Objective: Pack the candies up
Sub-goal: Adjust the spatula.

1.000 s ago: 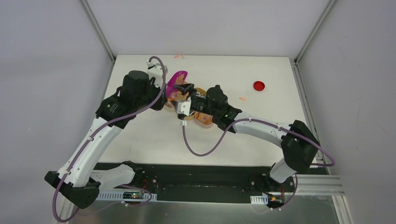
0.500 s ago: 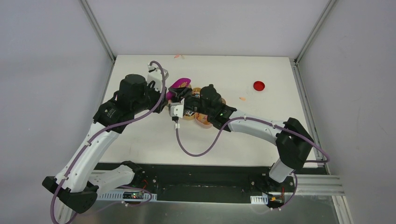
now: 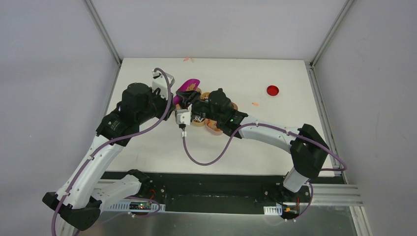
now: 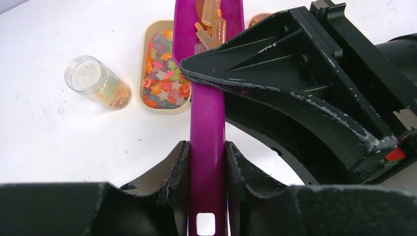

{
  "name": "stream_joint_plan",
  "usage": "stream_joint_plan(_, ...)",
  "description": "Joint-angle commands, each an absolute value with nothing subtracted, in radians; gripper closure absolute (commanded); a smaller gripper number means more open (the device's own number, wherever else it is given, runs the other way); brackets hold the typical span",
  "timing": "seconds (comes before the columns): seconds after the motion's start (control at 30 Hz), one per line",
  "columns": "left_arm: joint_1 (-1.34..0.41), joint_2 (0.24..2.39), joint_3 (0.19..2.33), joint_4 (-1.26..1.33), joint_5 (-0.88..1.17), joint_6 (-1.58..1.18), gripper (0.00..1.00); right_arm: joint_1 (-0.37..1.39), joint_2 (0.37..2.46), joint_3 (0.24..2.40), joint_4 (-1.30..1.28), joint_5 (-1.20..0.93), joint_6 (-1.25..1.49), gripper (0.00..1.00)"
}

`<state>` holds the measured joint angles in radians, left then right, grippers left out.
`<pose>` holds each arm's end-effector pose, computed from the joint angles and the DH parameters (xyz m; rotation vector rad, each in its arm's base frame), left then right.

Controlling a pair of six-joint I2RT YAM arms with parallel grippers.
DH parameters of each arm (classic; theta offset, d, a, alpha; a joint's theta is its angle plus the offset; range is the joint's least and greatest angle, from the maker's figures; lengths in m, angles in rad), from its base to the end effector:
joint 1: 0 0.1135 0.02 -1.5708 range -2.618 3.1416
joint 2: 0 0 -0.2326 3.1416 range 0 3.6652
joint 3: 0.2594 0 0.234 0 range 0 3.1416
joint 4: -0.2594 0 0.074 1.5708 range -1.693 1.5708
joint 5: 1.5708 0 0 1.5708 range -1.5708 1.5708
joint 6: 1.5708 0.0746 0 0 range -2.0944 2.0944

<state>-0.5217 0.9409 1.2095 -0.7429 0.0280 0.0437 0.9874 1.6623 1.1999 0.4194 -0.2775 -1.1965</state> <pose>0.1873 -0.1101 0.3515 0.5917 1.9739 -0.3259 0.2121 0.3585 0.2917 -1.5170 0.5467 0.0622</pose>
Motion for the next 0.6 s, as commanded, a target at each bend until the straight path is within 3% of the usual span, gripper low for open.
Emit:
stream_joint_plan(0.0, -0.52, 0.907, 1.177, -0.648, 0.043, 0.032, 0.99, 0.993, 1.649, 1.262, 0.446, -0.259, -1.223, 1.0)
stream_joint_plan(0.27, -0.52, 0.84, 1.129, -0.563, 0.028, 0.015, 0.71, 0.993, 1.644, 1.286, 0.439, -0.227, -1.215, 1.0)
stream_joint_plan(0.57, -0.52, 0.749, 1.017, -0.476, 0.021, 0.002, 0.57, 0.993, 1.65, 1.326, 0.395, -0.243, -1.171, 1.0)
